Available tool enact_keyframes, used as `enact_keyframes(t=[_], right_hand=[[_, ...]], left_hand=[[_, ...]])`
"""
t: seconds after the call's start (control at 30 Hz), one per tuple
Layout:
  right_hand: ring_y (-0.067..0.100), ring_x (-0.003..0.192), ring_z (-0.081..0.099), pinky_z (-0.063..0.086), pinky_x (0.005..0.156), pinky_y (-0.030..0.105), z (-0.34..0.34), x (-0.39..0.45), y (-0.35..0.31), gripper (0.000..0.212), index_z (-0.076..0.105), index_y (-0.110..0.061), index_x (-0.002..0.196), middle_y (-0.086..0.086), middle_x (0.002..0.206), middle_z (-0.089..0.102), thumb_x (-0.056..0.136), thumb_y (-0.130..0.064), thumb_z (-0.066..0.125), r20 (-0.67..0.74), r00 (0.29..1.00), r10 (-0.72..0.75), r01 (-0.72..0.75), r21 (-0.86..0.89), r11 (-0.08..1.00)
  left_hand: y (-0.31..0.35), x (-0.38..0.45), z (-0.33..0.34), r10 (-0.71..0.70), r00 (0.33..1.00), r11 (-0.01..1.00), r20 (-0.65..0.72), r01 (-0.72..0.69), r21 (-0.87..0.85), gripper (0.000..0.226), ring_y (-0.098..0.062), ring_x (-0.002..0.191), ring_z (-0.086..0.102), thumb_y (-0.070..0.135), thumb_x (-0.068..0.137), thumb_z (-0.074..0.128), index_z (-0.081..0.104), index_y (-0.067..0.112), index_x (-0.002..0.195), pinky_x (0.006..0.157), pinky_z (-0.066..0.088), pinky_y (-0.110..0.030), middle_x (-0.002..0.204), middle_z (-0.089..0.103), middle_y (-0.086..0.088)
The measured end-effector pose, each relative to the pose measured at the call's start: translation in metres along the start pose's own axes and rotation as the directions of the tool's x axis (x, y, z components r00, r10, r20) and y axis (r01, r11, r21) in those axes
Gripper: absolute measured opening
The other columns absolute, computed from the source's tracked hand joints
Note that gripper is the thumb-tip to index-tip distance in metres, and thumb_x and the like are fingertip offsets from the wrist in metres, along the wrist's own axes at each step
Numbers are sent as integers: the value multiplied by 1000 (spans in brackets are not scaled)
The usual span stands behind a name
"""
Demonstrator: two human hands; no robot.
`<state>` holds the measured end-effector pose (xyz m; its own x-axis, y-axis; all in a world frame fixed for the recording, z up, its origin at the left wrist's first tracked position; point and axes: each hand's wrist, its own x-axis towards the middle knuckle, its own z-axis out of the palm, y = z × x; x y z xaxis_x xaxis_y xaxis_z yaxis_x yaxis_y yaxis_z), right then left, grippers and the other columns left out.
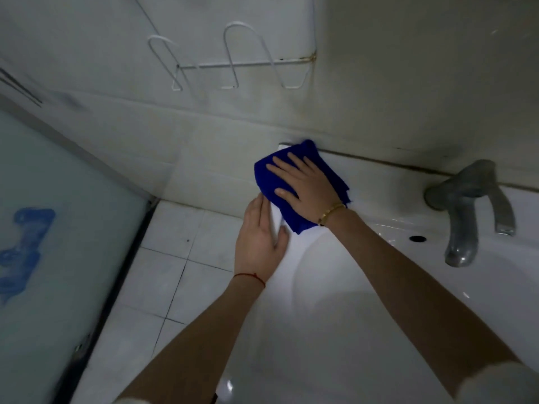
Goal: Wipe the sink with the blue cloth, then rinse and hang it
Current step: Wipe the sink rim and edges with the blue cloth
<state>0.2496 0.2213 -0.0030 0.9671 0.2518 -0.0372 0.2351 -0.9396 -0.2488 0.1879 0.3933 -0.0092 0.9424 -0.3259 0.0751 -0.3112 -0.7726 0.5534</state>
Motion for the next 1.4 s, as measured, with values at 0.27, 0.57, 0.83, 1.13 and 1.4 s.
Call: enact_keyframes(t=[0.27, 0.57, 0.83, 1.13, 1.4], right_hand=[[22, 145, 22, 17, 119, 45, 0, 11, 7, 58, 37, -28, 146, -8, 153, 33, 96, -56, 29, 21, 990, -143, 143, -5, 990], [20, 147, 15, 3, 121, 43, 27, -48, -60, 49, 47, -25, 139, -8, 149, 39, 98, -50, 35, -44, 973, -225, 229, 136, 964], [23, 141, 29, 9, 120, 42, 17, -11, -51, 52, 59, -18, 119, -2, 129, 55, 93, -56, 34, -52, 991, -120, 123, 71, 990], [25, 144, 23, 3, 120, 43, 40, -88, -118, 47, 58, -19, 126, -4, 137, 51, 97, -49, 38, -70, 985, -155, 164, 160, 973], [18, 149, 5, -2, 121, 41, 53, -156, -180, 55, 42, -22, 143, -7, 155, 29, 100, -50, 21, 6, 997, -79, 74, 281, 957]], left_hand=[[-8, -82, -17, -162, 986, 987, 32, 162, -14, 80, -2, 138, 22, 38, 95, 57, 12, 15, 157, 106, 4, 3, 155, 27, -1], [-16, -122, -23, -201, 979, 980, 40, 201, 4, 73, -12, 136, 35, 43, 95, 59, 28, 10, 151, 113, 20, -15, 149, 40, -6], [-25, -162, -35, -200, 979, 979, 40, 202, -35, 72, -11, 135, 37, 46, 96, 56, 27, 13, 153, 110, 29, -18, 148, 39, -2], [-51, -201, -55, -52, 991, 996, 120, 60, -69, 70, -13, 133, 41, 51, 97, 52, 29, 14, 152, 107, 43, -30, 144, 43, -2], [-97, -226, -86, 160, 957, 984, 243, -135, -117, 62, -4, 138, 32, 50, 101, 40, 32, 15, 151, 116, 31, -24, 152, 38, 0]])
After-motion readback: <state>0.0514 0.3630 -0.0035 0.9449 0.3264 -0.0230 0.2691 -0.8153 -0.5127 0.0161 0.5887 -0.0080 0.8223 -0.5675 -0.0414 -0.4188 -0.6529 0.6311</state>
